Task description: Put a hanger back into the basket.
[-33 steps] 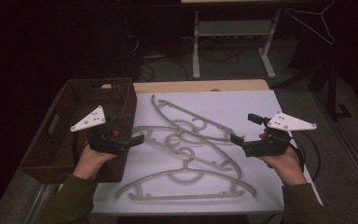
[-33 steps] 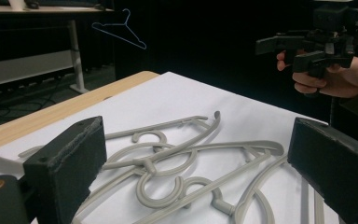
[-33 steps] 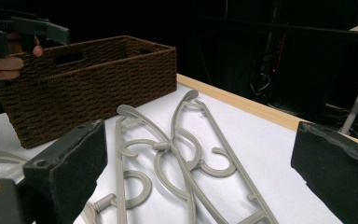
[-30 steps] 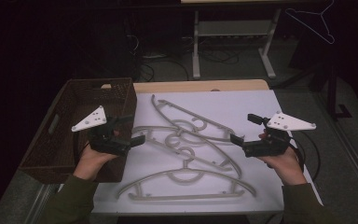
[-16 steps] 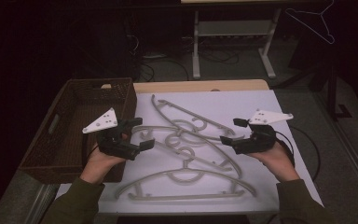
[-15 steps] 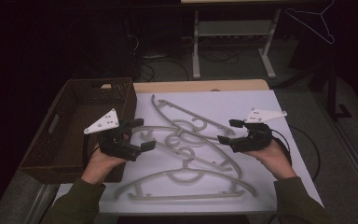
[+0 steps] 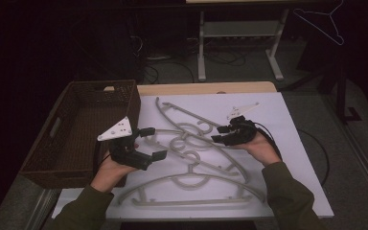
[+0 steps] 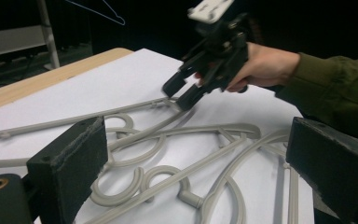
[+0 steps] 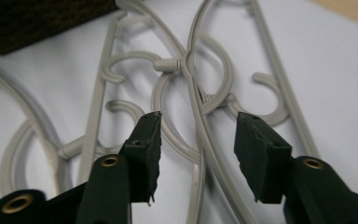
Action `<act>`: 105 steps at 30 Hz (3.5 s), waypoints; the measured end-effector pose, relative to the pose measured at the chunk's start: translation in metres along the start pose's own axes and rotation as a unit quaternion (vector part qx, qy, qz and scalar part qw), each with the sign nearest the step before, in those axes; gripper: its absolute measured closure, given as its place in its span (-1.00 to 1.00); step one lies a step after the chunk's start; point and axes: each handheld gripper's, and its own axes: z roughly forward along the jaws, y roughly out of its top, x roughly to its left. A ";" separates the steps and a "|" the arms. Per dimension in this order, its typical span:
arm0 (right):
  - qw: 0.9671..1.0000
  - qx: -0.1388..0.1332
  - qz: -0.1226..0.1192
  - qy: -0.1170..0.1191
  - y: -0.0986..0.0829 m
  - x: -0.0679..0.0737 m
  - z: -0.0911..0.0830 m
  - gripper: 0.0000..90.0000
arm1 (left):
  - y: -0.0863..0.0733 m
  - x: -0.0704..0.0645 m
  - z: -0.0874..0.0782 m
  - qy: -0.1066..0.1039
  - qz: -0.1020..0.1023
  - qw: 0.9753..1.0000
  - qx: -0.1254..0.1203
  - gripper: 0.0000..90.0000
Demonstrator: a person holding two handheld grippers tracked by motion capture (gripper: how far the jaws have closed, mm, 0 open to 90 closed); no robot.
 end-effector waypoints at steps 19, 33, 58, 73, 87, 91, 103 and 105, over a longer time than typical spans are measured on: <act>0.994 0.103 0.000 0.024 0.005 -0.019 0.052 0.67 | -0.015 -0.001 0.013 -0.001 -0.007 1.000 0.030 -0.89; 0.993 0.109 0.010 0.034 0.008 -0.019 0.053 0.81 | -0.039 0.000 0.039 -0.008 -0.009 0.995 0.098 -0.88; 0.991 0.111 0.067 -0.027 0.001 0.036 0.002 0.82 | -0.042 0.003 0.037 0.004 -0.011 0.994 0.105 -0.88; 0.991 0.122 0.047 -0.009 0.013 0.095 0.037 0.79 | -0.040 0.003 0.036 0.005 -0.010 0.995 0.100 -0.88; 0.997 0.056 0.052 -0.012 0.002 0.067 -0.006 0.60 | -0.027 0.013 0.043 0.060 -0.021 0.993 0.100 -0.57; 0.997 0.052 0.059 -0.028 -0.007 0.054 -0.020 0.82 | -0.019 0.026 0.048 0.101 -0.023 0.988 0.113 -0.13; 0.995 0.056 0.081 -0.020 -0.029 0.037 -0.019 0.62 | -0.026 0.060 0.078 0.208 -0.063 0.959 0.183 0.99; 0.995 0.057 0.081 -0.025 -0.028 0.036 -0.016 0.75 | -0.027 0.064 0.080 0.221 -0.064 0.953 0.194 0.99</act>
